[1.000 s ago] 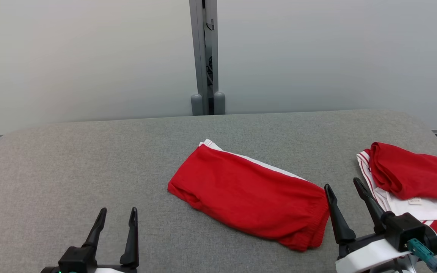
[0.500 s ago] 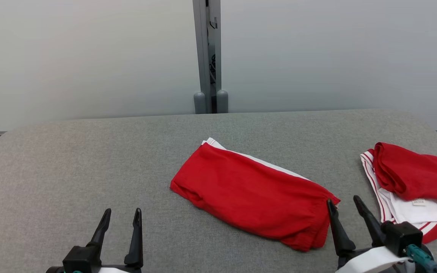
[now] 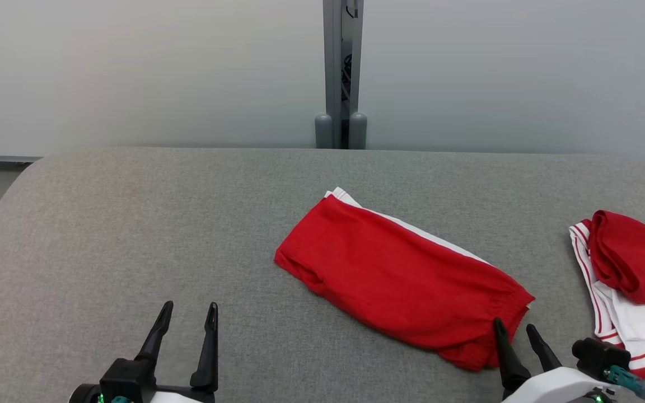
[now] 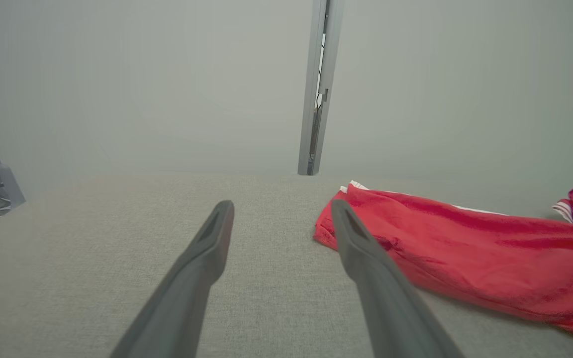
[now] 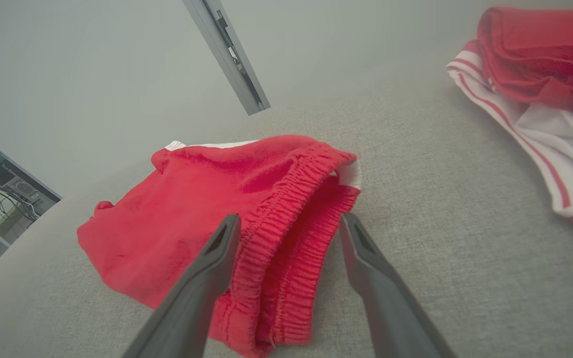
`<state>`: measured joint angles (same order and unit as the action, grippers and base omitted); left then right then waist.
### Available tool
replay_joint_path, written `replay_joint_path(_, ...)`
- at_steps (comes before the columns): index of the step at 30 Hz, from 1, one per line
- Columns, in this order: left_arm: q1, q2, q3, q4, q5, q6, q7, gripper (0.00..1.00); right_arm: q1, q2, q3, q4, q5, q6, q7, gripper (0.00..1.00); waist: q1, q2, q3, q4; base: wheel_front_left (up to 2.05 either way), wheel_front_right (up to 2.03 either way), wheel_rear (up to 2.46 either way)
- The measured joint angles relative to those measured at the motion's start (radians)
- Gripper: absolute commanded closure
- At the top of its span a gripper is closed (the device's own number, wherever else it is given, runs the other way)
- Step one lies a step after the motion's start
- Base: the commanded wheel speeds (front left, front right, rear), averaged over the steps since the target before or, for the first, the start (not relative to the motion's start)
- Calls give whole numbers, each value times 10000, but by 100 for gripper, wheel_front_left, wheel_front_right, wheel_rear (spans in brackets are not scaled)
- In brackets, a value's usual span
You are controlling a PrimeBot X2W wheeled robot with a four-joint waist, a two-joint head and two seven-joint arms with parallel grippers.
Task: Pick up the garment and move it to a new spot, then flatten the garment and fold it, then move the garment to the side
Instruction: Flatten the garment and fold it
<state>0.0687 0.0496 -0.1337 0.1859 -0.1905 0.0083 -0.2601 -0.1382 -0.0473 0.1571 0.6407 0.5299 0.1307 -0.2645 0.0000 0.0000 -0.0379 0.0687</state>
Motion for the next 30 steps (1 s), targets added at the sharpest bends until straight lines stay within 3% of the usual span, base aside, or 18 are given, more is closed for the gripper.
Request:
replay_joint_path(16, -166, -6, 96, -153, 322, -257, -2, 0, -1009, -4, 1133, 2121, 3099, 0, 0, 0, 0, 0, 414, 545, 0, 0, 0)
replay_joint_path(28, -323, -2, 278, -165, 562, -355, 0, 0, -1601, -104, 2021, 2533, 5336, -12, -31, 0, 0, 0, 514, 908, 0, 0, 0)
replay_joint_path(29, -323, -2, 291, -163, 566, -378, -2, 0, -1603, -107, 2044, 2541, 5392, -12, -31, 16, 0, 0, 504, 912, 0, 0, 0)
replay_joint_path(30, -323, -2, 303, -163, 568, -382, 0, 0, -1609, -105, 2067, 2548, 5428, -12, -31, 63, 0, 0, 493, 911, 0, 0, 0)
